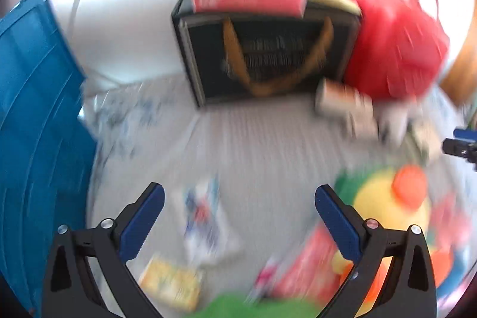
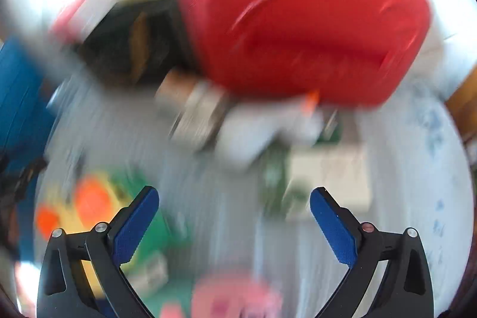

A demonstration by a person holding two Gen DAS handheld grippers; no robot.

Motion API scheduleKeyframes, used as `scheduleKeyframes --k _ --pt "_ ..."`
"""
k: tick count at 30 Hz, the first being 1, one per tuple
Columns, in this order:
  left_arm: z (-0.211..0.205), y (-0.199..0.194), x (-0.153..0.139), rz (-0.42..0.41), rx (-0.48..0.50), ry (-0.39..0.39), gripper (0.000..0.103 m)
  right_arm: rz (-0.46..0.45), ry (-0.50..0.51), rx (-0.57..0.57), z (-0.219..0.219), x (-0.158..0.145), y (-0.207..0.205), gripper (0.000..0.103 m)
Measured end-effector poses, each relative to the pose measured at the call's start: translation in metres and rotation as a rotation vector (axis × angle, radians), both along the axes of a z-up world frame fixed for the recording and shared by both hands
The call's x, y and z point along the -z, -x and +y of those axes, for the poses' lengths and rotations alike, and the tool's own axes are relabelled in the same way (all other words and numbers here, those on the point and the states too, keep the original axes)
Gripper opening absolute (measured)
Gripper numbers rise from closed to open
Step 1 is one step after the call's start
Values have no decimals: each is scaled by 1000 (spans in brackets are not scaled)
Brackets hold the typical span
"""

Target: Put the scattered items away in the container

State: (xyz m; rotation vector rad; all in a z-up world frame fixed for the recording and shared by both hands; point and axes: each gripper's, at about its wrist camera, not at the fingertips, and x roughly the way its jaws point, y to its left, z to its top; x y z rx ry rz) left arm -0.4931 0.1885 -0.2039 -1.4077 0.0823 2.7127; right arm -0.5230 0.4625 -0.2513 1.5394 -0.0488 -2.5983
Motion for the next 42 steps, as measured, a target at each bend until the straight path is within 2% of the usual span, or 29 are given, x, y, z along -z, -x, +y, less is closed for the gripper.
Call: scheduleKeyframes --k 2,3,6,8,9,10,11,13,15,17,19,21,23,24,25,27,30,32,33,35,37,38,40,41,42 --pt "19 29 1 29 3 28 103 14 -14 80 1 6 32 103" --pt "29 41 3 38 3 51 103 3 -7 77 2 9 55 103" --pt "43 69 17 16 -10 75 103 -7 62 42 -24 28 81 100" --pt "38 79 28 -3 -46 109 103 18 51 30 -46 40 94 89" --pt "31 81 33 -15 -65 118 103 31 38 31 -53 47 100 75" --pt "22 81 38 -33 -85 120 103 33 27 29 -61 54 106 74" --pt "12 81 44 -51 -101 118 103 32 27 18 -68 61 114 76" --pt "-11 83 54 -71 -137 127 103 36 42 19 -80 69 120 103" --pt "-29 83 65 -91 -168 140 103 -13 29 -48 -96 85 124 102" --pt "-44 80 70 -115 -198 113 103 -43 -105 -131 -113 96 115 93" --pt "-51 73 68 -122 -192 54 103 -84 -128 -273 -127 93 90 90" --pt "-46 67 62 -109 -149 29 103 -152 -65 -390 -129 78 59 81" --pt "-32 62 53 -89 -85 16 103 -235 72 -440 -116 57 29 78" --pt "-22 61 48 -81 -50 6 103 -229 100 -428 -105 44 18 79" --pt "-12 61 45 -75 -21 -5 103 -206 110 -394 -88 31 10 85" --pt "14 65 41 -71 25 -13 103 -139 83 -272 -48 13 5 92" --pt "62 80 38 -57 72 -18 103 -54 13 -57 10 5 16 92" --pt "90 96 44 -74 95 -40 103 -26 -46 43 38 13 30 92" --pt "103 105 50 -93 122 -41 103 -37 -43 68 45 18 65 92" --pt "127 118 60 -101 155 -3 103 -57 -8 130 67 38 79 93" --pt "146 132 71 -115 196 27 103 -37 7 194 87 52 91 94" --pt "153 138 78 -140 209 37 103 -26 43 229 108 46 82 94" --pt "166 148 100 -232 240 91 101 -70 142 253 117 68 92 91" --pt "169 149 112 -272 241 141 98 -110 129 236 112 79 95 93" --pt "168 147 119 -273 234 155 94 -87 18 171 93 83 95 85"
